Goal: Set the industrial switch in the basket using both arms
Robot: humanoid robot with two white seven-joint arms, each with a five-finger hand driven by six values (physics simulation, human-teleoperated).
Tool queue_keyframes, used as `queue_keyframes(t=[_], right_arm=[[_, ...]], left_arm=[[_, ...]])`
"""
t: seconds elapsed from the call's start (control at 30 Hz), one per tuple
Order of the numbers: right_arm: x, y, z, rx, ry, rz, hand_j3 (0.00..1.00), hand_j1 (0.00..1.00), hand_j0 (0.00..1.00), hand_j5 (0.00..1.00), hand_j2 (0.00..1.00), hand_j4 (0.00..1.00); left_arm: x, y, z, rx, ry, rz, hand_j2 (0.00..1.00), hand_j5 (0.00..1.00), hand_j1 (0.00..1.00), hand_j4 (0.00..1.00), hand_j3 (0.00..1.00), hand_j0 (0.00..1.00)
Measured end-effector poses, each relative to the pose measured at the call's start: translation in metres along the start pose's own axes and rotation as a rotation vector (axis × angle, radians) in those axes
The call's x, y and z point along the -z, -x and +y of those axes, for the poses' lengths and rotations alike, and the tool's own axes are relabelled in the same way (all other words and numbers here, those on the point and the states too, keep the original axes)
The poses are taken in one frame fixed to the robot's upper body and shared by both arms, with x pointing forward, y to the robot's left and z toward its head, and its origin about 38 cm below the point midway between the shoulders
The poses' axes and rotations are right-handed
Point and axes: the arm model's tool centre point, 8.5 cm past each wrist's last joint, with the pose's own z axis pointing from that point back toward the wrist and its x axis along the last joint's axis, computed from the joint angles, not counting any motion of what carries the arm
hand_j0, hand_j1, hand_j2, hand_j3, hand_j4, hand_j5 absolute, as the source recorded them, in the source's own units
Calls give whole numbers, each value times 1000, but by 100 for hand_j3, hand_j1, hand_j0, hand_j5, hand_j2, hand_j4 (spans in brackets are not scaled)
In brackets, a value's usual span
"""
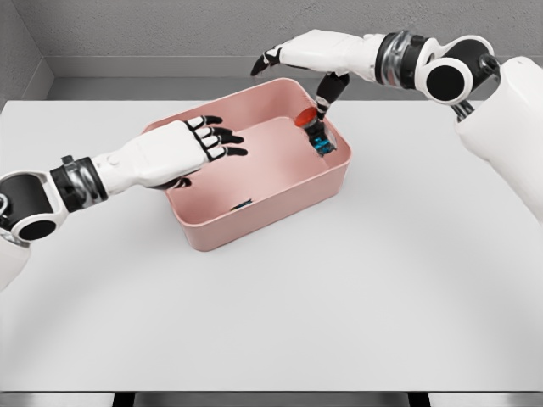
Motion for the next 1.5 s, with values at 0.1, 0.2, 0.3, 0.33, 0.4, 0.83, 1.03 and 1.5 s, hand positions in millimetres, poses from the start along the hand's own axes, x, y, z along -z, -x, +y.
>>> queue_keyframes(t=[0.1,0.2,0.3,0.33,0.4,0.83,1.03,1.5], right_arm=[[1,0,-1,3,1,5,100,100,100,100,100,100],[3,-2,-1,5,1,1,100,100,100,100,100,100],[6,-6,-4,1,5,-9,100,100,100,100,100,100],[7,-8,-8,-4,10,-13,100,100,100,100,100,100],[12,-13,-15,-10,14,-11,100,100,100,100,100,100],[-46,20,8,-19,25,82,100,100,100,100,100,100],[-129,18,44,-94,6,102,100,100,100,100,100,100],[-204,8,98,-210,-125,-2,100,100,100,100,100,100]], left_arm=[[-13,7,3,-10,2,11,100,100,100,100,100,100],[-25,15,7,-10,8,28,100,100,100,100,100,100],[-37,21,8,-12,17,44,100,100,100,100,100,100],[-41,23,9,-13,19,50,100,100,100,100,100,100],[-52,29,11,-18,29,65,100,100,100,100,100,100],[-137,50,1,-143,82,180,100,100,100,100,100,100],[-147,54,6,-161,63,200,100,100,100,100,100,100],[-149,55,10,-157,58,203,100,100,100,100,100,100]])
